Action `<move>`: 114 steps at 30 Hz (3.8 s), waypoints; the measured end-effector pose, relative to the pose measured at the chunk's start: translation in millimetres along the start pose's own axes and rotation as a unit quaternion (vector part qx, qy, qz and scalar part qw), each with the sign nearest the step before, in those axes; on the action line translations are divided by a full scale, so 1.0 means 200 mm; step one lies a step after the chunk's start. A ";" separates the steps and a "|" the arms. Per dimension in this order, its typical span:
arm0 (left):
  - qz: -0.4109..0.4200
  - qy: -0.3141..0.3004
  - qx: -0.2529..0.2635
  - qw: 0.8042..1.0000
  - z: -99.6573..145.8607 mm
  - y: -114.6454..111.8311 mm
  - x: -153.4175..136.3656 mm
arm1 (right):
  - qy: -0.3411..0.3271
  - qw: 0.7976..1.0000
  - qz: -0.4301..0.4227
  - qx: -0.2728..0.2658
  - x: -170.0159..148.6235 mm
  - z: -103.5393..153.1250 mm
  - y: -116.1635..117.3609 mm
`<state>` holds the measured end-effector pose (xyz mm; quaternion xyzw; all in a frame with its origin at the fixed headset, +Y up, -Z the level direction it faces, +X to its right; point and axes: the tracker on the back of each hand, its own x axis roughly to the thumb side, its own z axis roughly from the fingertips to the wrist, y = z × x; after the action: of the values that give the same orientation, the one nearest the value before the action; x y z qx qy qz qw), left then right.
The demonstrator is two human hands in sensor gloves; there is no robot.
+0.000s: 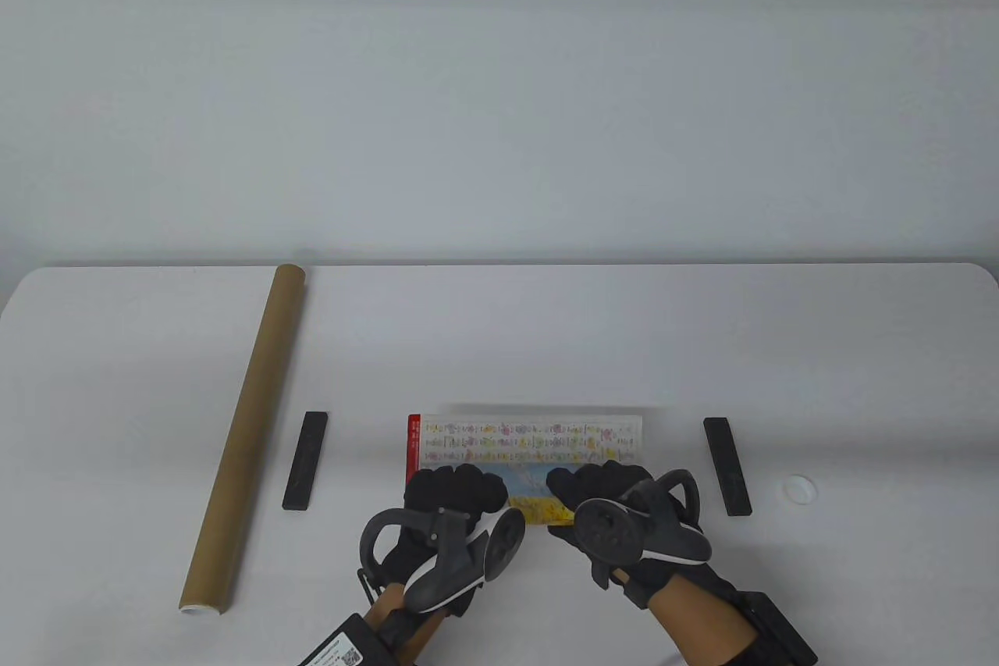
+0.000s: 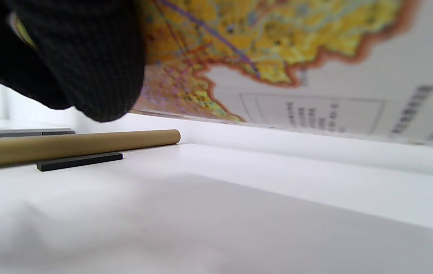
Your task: Roll up map and store in mailing tube
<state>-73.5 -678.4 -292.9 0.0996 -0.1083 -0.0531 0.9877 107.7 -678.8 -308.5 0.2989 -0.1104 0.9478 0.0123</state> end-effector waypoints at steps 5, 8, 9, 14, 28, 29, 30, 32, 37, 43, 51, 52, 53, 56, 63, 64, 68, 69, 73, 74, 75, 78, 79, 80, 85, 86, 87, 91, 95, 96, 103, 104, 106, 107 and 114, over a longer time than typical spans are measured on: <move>0.091 0.019 -0.075 0.993 -0.03 -0.05 -0.05 | -0.016 0.995 0.092 -0.030 0.06 0.01 -0.02; 0.143 0.031 -0.114 0.983 -0.05 -0.09 -0.09 | -0.025 0.990 0.130 -0.051 0.10 0.02 -0.03; 0.162 0.034 -0.125 0.978 -0.06 -0.10 -0.10 | -0.026 0.988 0.140 -0.056 0.11 0.02 -0.04; 0.200 0.032 -0.148 0.968 -0.06 -0.12 -0.11 | -0.028 0.984 0.164 -0.069 0.12 0.03 -0.04; 0.057 -0.005 -0.044 0.997 -0.01 -0.06 0.03 | 0.020 0.995 0.094 0.002 0.02 -0.02 0.01; 0.050 -0.011 -0.029 0.998 0.00 -0.05 0.04 | 0.024 0.996 0.081 0.001 0.02 -0.02 0.01; 0.045 -0.014 -0.019 0.999 0.00 -0.05 0.05 | 0.028 0.997 0.071 0.005 0.01 -0.02 0.00; 0.036 -0.017 0.000 0.999 0.01 -0.04 0.05 | 0.033 0.998 0.042 0.014 -0.01 -0.02 0.01; -0.033 -0.026 0.063 0.997 0.03 -0.01 0.07 | 0.034 0.997 -0.049 0.044 -0.05 -0.03 0.03; -0.030 -0.020 0.057 0.998 0.02 -0.01 0.05 | 0.023 0.998 -0.038 0.032 -0.03 -0.02 0.03; 0.057 0.005 -0.032 0.998 -0.03 -0.04 -0.01 | -0.002 0.998 0.059 -0.024 0.04 0.00 0.00; 0.068 0.008 -0.042 0.997 -0.03 -0.04 -0.02 | -0.005 0.997 0.069 -0.029 0.05 0.01 0.00; 0.088 0.012 -0.059 0.994 -0.04 -0.05 -0.03 | -0.008 0.996 0.082 -0.035 0.06 0.01 -0.01; 0.137 0.021 -0.100 0.985 -0.05 -0.08 -0.07 | -0.016 0.993 0.108 -0.047 0.08 0.02 -0.02; 0.172 0.011 -0.134 0.976 -0.07 -0.10 -0.09 | -0.016 0.991 0.123 -0.045 0.08 0.01 -0.02; 0.167 0.008 -0.129 0.977 -0.06 -0.10 -0.08 | -0.014 0.991 0.124 -0.043 0.08 0.01 -0.01; 0.133 0.004 -0.098 0.986 -0.05 -0.08 -0.06 | -0.009 0.992 0.120 -0.032 0.07 0.00 0.00; 0.120 0.001 -0.084 0.989 -0.04 -0.08 -0.05 | -0.004 0.992 0.121 -0.025 0.06 0.00 0.00; 0.064 -0.003 -0.041 0.997 -0.02 -0.04 -0.01 | 0.008 0.996 0.090 -0.012 0.04 -0.01 0.00; 0.056 -0.003 -0.033 0.998 -0.01 -0.03 0.00 | 0.011 0.997 0.081 -0.010 0.03 -0.01 0.00; 0.042 -0.005 -0.012 0.999 -0.01 -0.02 0.01 | 0.014 0.998 0.068 -0.009 0.02 -0.01 0.00; 0.012 -0.012 0.029 0.999 0.01 -0.01 0.02 | 0.022 1.000 0.019 0.010 0.00 -0.02 0.00; -0.003 -0.015 0.045 0.999 0.01 0.00 0.03 | 0.023 1.000 -0.001 0.016 -0.01 -0.02 0.01; -0.016 -0.017 0.059 0.998 0.02 0.01 0.03 | 0.025 0.999 -0.020 0.023 -0.02 -0.02 0.01; -0.036 -0.024 0.071 0.997 0.02 0.01 0.04 | 0.024 0.997 -0.058 0.042 -0.05 -0.03 0.03; -0.036 -0.024 0.067 0.997 0.02 0.01 0.04 | 0.022 0.997 -0.057 0.042 -0.04 -0.03 0.03; -0.035 -0.024 0.061 0.997 0.02 0.01 0.04 | 0.021 0.997 -0.056 0.041 -0.04 -0.03 0.03; -0.014 -0.017 0.027 0.999 0.00 0.01 0.03 | 0.012 0.999 -0.032 0.023 -0.03 -0.02 0.02; 0.041 -0.003 -0.025 0.999 -0.02 -0.02 0.00 | 0.000 1.000 0.024 -0.004 0.01 0.00 0.01; 0.053 -0.001 -0.040 0.998 -0.03 -0.03 -0.01 | -0.002 0.999 0.038 -0.008 0.02 0.00 0.00; 0.166 0.013 -0.141 0.976 -0.07 -0.09 -0.08 | -0.022 0.991 0.125 -0.044 0.07 0.02 -0.01; 0.177 0.012 -0.151 0.972 -0.07 -0.09 -0.08 | -0.023 0.990 0.130 -0.045 0.08 0.02 -0.02; 0.183 0.006 -0.162 0.970 -0.07 -0.10 -0.09 | -0.023 0.991 0.129 -0.038 0.08 0.01 -0.01; 0.180 0.002 -0.162 0.970 -0.07 -0.11 -0.08 | -0.022 0.991 0.125 -0.033 0.07 0.01 -0.01; 0.098 -0.013 -0.081 0.992 -0.04 -0.08 -0.03 | -0.006 0.994 0.104 -0.011 0.05 0.00 0.00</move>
<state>-78.6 -690.9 -305.6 0.0079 -0.1260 0.0340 0.9914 99.9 -679.7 -303.9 0.2916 -0.1519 0.9406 -0.0841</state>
